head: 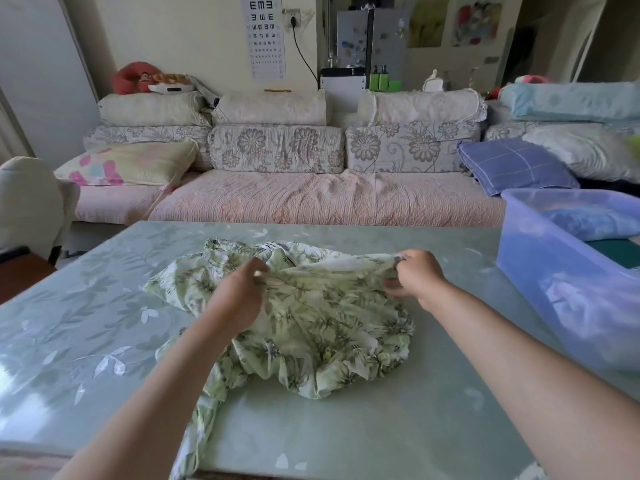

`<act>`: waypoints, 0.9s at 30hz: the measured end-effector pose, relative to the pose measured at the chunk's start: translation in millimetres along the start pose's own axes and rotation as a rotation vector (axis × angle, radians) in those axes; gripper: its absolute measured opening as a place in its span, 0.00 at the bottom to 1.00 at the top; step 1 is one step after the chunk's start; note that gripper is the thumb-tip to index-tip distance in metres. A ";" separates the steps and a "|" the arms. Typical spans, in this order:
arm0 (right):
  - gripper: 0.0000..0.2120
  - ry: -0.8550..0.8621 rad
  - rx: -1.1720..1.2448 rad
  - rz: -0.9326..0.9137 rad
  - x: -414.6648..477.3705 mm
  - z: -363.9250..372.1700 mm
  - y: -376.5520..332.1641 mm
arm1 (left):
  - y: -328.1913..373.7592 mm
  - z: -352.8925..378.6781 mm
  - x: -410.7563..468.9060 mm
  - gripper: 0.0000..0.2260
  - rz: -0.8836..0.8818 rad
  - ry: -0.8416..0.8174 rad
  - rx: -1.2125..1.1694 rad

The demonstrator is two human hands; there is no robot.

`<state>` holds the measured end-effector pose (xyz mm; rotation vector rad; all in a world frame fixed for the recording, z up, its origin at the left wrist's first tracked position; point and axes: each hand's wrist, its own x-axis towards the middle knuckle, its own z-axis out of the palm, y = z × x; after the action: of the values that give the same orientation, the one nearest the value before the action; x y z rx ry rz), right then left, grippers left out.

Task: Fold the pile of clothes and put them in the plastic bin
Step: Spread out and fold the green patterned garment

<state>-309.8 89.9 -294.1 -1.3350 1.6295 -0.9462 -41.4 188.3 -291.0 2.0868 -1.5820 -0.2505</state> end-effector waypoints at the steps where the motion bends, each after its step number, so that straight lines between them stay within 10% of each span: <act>1: 0.19 0.019 -0.258 -0.067 0.1 -4.3 -0.4 | 10.1 5.4 -3.6 0.16 0.030 -0.079 -0.034; 4: 0.30 -0.046 -0.799 -0.317 -17.9 -4.9 -6.7 | 40.4 25.0 -23.0 0.14 0.122 -0.497 -0.263; 7: 0.34 -0.614 -0.501 -0.462 -38.2 9.3 -14.1 | 55.9 30.2 -36.8 0.13 0.182 -0.967 -0.323; 10: 0.39 -0.911 -0.528 -0.389 -49.6 27.2 -4.2 | 26.8 17.1 -7.6 0.14 0.196 -0.830 -0.300; 14: 0.37 -0.759 -0.928 -0.474 -56.9 43.9 13.8 | -39.8 -5.2 20.9 0.28 0.099 -0.306 -0.183; 16: 0.08 -0.733 -0.955 -0.491 -58.4 49.1 14.2 | -61.7 -5.6 19.6 0.33 0.128 -0.426 0.117; 22: 0.15 -0.015 -1.480 -0.550 -29.5 24.2 0.7 | -73.5 19.0 16.1 0.26 0.096 -0.557 0.199; 27: 0.19 -0.049 -1.757 -0.396 -21.6 20.4 17.3 | -39.0 42.7 8.3 0.14 0.100 -0.581 0.181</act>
<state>-295.2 112.7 -315.2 -2.7458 2.1322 0.7341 -24.4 176.2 -345.5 2.1813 -2.0994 -0.7583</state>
